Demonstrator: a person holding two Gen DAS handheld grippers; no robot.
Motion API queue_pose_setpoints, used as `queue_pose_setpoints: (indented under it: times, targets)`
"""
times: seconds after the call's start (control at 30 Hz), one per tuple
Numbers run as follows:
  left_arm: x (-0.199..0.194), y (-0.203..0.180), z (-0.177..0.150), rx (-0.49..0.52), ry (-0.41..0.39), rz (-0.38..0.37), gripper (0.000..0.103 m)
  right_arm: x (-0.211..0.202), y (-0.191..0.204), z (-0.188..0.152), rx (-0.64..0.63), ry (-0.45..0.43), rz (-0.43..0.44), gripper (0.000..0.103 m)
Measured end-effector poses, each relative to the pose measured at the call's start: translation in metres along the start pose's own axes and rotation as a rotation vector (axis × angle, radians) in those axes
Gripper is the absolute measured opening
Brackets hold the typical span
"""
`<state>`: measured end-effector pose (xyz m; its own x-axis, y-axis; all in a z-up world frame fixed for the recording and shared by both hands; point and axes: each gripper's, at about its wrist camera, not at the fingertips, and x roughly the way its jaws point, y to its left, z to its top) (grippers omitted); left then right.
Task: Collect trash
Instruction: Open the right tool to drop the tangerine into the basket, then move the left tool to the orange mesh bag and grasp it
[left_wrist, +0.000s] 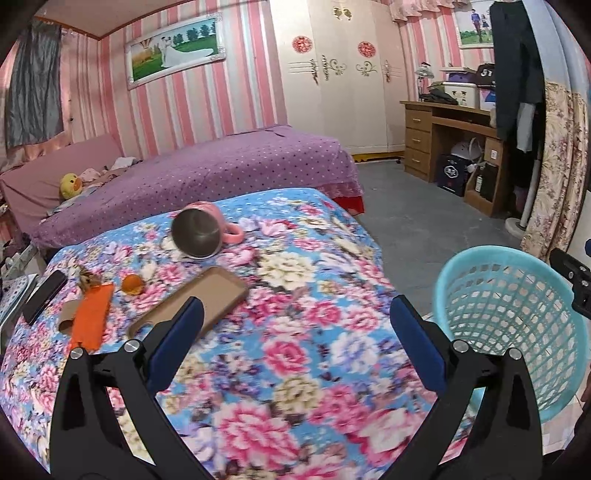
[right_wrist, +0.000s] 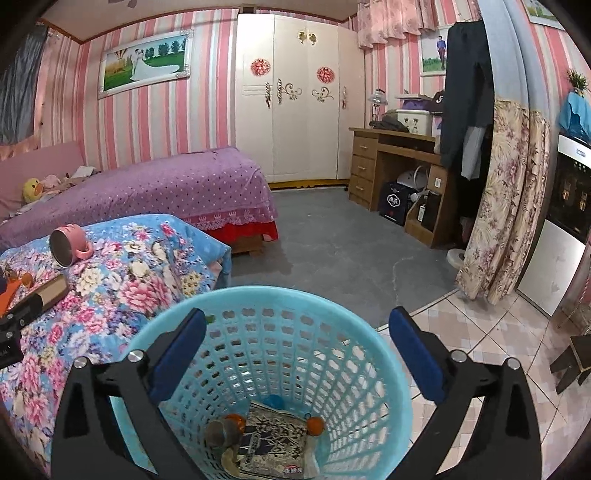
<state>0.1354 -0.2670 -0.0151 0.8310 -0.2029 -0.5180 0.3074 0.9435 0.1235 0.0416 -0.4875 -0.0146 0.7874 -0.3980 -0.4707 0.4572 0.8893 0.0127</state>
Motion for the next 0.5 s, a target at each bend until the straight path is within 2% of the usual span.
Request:
queue_pose_setpoints:
  times: [0.2, 0.5]
  targets:
    - [-0.001, 0.035, 0.000, -0.034, 0.010, 0.028, 0.097, 0.002, 0.033, 0.003, -0.042, 0.012, 0.031, 0.098]
    - [-0.002, 0.102, -0.007, -0.045, 0.011, 0.123, 0.097, 0.006, 0.086, 0.007, -0.044, 0.021, 0.105, 0.098]
